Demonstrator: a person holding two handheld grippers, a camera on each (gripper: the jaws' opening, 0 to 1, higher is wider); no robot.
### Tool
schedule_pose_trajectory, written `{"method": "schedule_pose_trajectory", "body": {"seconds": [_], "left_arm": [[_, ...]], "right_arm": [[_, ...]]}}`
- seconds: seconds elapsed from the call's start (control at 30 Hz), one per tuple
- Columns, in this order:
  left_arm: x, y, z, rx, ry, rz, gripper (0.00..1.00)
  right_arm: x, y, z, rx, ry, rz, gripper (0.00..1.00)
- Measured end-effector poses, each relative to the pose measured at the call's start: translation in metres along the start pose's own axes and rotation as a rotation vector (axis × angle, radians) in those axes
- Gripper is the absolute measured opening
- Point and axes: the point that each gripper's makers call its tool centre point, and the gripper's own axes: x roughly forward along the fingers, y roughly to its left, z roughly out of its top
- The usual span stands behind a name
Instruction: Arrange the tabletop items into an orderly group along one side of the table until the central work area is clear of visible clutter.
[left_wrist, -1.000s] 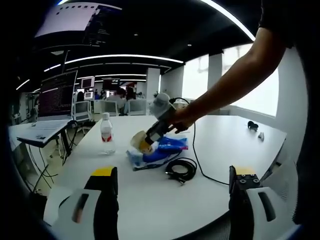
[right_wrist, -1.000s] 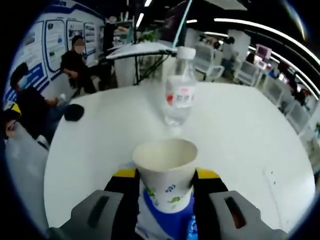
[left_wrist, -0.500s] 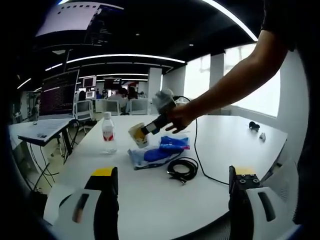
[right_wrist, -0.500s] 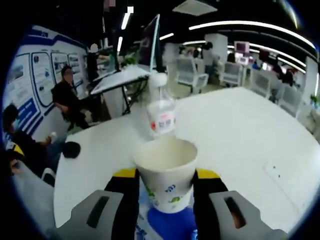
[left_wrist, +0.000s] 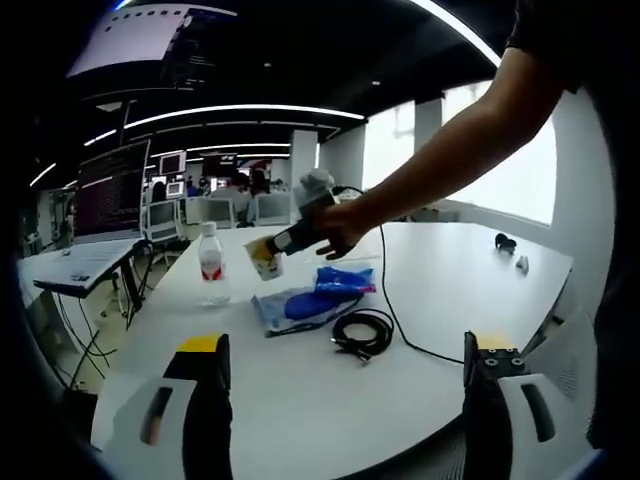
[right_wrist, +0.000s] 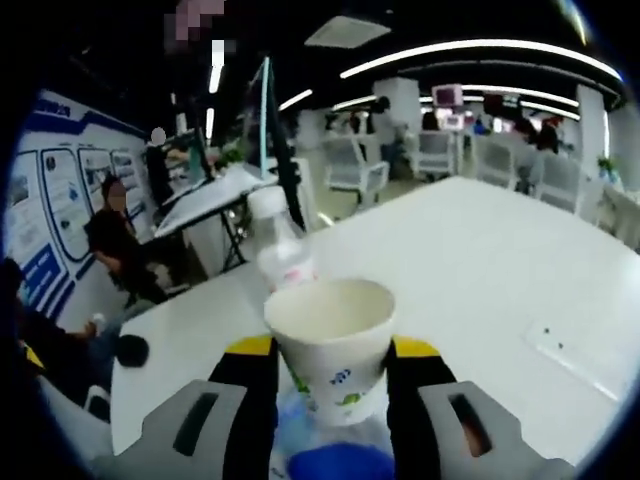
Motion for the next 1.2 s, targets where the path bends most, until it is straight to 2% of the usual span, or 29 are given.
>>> {"method": "schedule_pose_trajectory", "body": {"seconds": [0.23,0.43,0.5,0.6,0.77,1.1,1.2], "left_arm": [[0.002,0.002,-0.002,-0.004,0.016,0.000,0.99],[0.004,0.001,-0.008,0.011,0.050,-0.003,0.99],[0.004,0.001,-0.009,0.014,0.058,-0.004,0.99],[0.005,0.000,-0.011,0.022,0.071,-0.006,0.99],[0.006,-0.002,-0.016,0.039,0.104,-0.014,0.99],[0.007,-0.001,-0.022,0.029,0.131,-0.010,0.99],[0.007,0.000,-0.023,0.023,0.136,-0.004,0.99]], "right_arm": [[0.012,-0.005,0.006,0.066,-0.039,-0.012,0.39],[0.022,-0.007,0.005,0.045,-0.017,-0.002,0.39],[0.024,-0.011,0.008,0.026,-0.039,-0.028,0.39],[0.026,-0.009,0.010,0.052,-0.060,-0.022,0.39],[0.036,-0.008,0.007,0.086,-0.063,-0.006,0.39],[0.050,-0.008,-0.004,0.144,-0.078,0.016,0.39],[0.053,-0.012,-0.005,0.122,-0.082,0.013,0.39]]}}
